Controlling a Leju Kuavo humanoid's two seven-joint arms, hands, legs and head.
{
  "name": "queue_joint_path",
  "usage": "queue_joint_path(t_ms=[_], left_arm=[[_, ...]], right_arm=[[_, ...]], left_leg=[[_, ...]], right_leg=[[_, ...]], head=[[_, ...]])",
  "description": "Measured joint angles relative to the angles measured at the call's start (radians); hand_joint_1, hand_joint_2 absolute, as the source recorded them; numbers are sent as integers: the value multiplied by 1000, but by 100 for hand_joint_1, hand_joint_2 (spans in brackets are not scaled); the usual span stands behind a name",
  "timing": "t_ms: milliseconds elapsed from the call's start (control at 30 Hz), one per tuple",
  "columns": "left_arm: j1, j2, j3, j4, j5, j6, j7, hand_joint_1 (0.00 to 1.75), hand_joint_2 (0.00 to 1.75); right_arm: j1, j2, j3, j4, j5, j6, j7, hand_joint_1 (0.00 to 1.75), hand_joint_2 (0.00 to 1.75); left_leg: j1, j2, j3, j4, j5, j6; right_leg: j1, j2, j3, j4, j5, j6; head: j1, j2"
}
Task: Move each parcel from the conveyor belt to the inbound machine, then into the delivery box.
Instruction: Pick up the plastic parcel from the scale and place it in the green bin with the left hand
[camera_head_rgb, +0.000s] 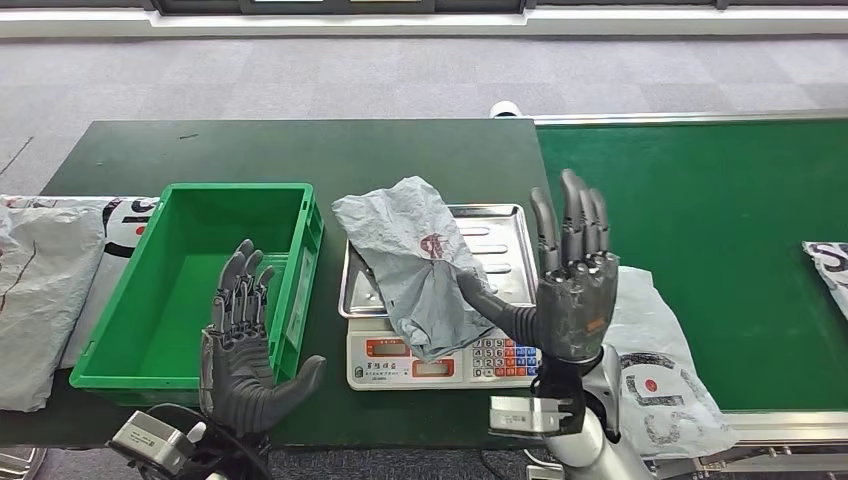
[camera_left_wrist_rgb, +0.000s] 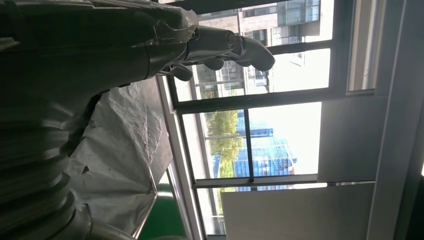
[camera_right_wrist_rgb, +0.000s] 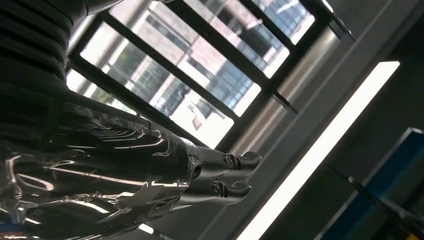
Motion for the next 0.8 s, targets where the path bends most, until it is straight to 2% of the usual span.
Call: queue_joint_path(t_ms=[33,100,167,267,400,567,800], left_arm=[[0,-1,0,0,-6,0,3,0,175],[-2,-5,0,0,-28,6,11,0,175],[-14,-9,0,8,-80,23,40,0,175],[-73,-18,-5,58,-206,38,140,0,175],[-210,-38,-30,189,-299,10,253,0,175],[-412,-94,-59,413,-299,-3,368,0,175],[-589,-152,-109,677,-373,-27,493,0,175]], right_arm=[[12,1,-15,-27,5,-10,-22,0,175],[38,18,-51,-84,30,-16,-80,0,175],[61,61,-105,-165,74,-18,-143,0,175],[80,115,-158,-290,138,-19,-172,0,175],[102,154,-156,-380,192,-18,-177,0,175],[93,201,-128,-394,144,-17,-175,0,175],[44,252,-100,-367,103,-16,-176,0,175]], left_leg=[[0,0,0,0,0,0],[0,1,1,0,-1,0],[0,0,1,0,-1,0],[0,0,1,0,0,0],[0,0,2,0,2,0],[0,0,2,0,4,0],[-1,0,2,0,4,-1]], right_leg=[[0,0,0,0,0,0],[0,1,0,0,0,0],[0,0,-1,0,0,0],[0,-1,0,0,0,0],[0,-1,1,0,1,-1],[0,-1,2,0,4,-1],[0,-1,2,0,5,-1]], head=[[0,0],[0,0],[0,0],[0,0],[0,0],[0,0],[0,0]])
